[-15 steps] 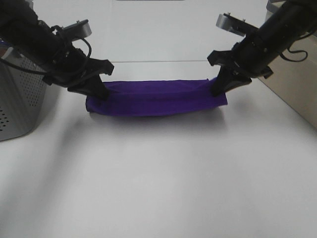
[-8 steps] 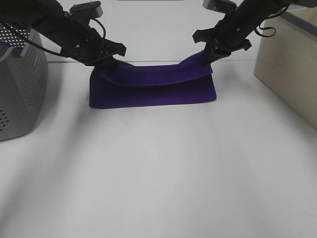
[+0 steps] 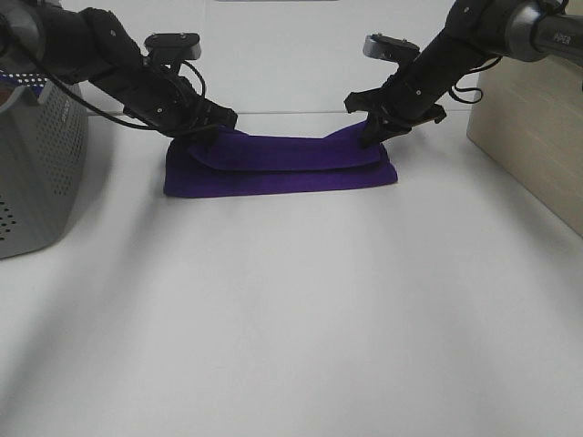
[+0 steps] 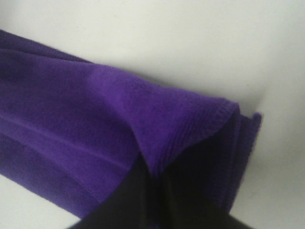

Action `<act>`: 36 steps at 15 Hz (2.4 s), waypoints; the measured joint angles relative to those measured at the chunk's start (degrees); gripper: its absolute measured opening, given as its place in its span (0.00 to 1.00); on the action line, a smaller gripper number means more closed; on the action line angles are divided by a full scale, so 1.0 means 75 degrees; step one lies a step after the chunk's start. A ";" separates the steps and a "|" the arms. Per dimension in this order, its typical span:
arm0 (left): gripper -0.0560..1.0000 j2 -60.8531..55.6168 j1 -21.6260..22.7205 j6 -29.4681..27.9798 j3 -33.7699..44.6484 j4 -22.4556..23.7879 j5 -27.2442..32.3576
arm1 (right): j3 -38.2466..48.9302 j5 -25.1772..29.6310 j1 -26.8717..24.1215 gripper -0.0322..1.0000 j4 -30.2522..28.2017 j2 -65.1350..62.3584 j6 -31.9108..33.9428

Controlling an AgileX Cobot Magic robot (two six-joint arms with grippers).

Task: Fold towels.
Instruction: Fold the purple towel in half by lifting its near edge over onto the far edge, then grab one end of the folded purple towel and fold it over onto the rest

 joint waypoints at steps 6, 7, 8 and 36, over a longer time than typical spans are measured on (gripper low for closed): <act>0.80 0.0130 0.0000 -0.0283 -0.0191 0.0443 0.0963 | -0.0092 0.0512 0.0000 0.83 -0.0168 -0.0038 0.0061; 0.82 0.0122 0.0000 -0.0611 -0.0397 0.0695 0.1398 | -0.0160 0.0764 0.0000 0.85 -0.0222 -0.0138 0.0061; 0.83 0.0084 0.0015 -0.1077 -0.0634 0.1031 0.1910 | -0.0237 0.1008 0.0000 0.85 -0.0260 -0.0336 0.0061; 0.57 0.1658 0.0703 -0.1039 -0.1979 -0.1589 0.3415 | -0.0443 0.2231 0.0000 0.86 -0.0344 -0.1039 0.0237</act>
